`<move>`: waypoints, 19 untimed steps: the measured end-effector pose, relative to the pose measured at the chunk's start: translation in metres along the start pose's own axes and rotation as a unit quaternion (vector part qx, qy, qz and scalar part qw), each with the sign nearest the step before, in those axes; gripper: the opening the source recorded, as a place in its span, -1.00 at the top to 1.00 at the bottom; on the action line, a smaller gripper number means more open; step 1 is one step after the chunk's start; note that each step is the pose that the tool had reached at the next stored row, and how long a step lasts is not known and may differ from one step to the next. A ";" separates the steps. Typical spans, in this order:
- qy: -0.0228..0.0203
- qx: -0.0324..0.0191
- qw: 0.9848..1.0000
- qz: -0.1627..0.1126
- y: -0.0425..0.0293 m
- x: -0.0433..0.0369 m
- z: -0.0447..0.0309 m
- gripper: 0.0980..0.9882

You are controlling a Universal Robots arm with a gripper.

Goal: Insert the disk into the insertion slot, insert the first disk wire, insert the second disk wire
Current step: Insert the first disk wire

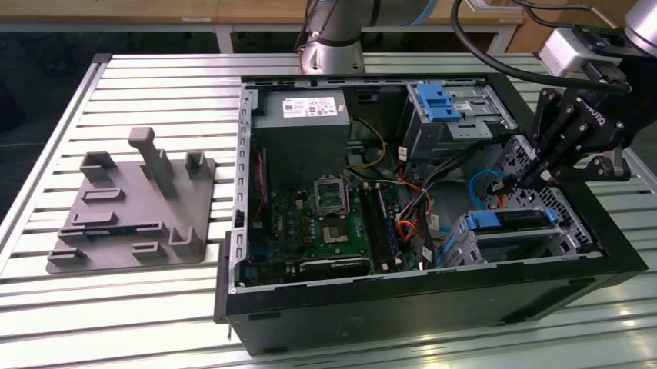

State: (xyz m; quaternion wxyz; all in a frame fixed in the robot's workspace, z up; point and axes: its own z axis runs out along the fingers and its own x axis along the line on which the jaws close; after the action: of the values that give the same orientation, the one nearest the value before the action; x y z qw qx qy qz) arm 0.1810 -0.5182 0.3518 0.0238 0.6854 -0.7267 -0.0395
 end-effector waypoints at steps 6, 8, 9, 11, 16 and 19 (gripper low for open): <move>0.001 0.000 1.000 -0.007 -0.0003 0.0045 0.0010 0.85; 0.001 0.000 1.000 -0.009 -0.0005 0.0063 0.0015 0.85; 0.001 0.000 1.000 -0.010 -0.0006 0.0075 0.0018 0.85; 0.000 0.001 1.000 -0.011 -0.0006 0.0094 0.0024 0.85; 0.000 0.003 1.000 -0.011 -0.0004 0.0101 0.0032 0.85; 0.000 0.003 1.000 -0.012 -0.0004 0.0102 0.0033 0.85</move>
State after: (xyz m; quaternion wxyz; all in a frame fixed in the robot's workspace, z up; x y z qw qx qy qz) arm 0.1805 -0.5283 0.3482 0.0215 0.6938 -0.7189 -0.0371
